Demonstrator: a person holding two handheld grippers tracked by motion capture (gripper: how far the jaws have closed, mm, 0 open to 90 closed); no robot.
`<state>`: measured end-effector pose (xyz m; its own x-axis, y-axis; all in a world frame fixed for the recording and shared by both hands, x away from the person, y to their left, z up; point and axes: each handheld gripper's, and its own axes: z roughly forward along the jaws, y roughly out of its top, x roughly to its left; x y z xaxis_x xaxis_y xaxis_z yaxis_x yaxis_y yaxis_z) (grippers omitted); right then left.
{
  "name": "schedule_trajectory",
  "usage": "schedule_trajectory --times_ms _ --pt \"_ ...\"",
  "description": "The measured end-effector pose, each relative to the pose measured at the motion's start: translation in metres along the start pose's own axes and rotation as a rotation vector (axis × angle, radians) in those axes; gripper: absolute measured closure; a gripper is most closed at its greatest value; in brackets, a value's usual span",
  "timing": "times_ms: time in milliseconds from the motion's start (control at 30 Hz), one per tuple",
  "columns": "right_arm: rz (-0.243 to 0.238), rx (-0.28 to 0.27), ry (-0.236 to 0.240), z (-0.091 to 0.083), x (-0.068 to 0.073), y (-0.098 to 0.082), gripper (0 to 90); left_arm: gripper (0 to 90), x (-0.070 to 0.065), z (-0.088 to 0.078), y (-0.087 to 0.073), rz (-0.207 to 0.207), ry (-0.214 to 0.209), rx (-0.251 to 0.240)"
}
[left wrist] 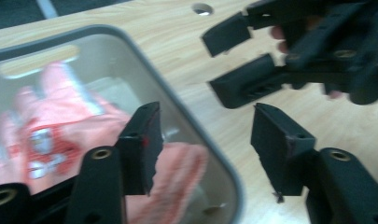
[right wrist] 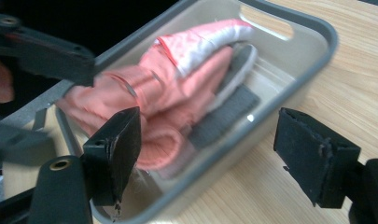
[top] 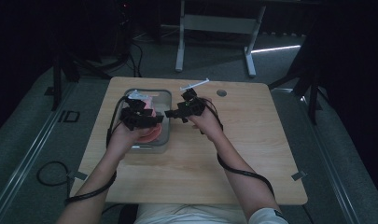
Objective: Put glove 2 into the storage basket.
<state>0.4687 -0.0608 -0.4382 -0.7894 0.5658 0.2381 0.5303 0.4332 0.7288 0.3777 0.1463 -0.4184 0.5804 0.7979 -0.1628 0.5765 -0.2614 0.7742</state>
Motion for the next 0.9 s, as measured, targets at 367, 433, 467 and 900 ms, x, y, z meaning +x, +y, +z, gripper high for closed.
schedule_trajectory --times_ms 367,433,467,900 --pt "-0.037 -0.015 -0.016 -0.022 -0.009 -0.029 17.9 24.6 -0.057 0.02 -0.002 0.157 -0.068 0.024" --pt "-0.045 -0.021 -0.015 -0.026 -0.009 -0.032 17.8 20.9 -0.066 0.024 -0.003 0.171 -0.085 0.03" --pt "-0.046 -0.026 -0.014 -0.027 -0.009 -0.034 17.8 19.3 -0.069 0.026 -0.004 0.186 -0.087 0.034" --pt "-0.079 -0.04 -0.04 -0.036 -0.019 -0.062 17.9 2.6 -0.096 0.048 -0.022 0.258 -0.137 0.027"
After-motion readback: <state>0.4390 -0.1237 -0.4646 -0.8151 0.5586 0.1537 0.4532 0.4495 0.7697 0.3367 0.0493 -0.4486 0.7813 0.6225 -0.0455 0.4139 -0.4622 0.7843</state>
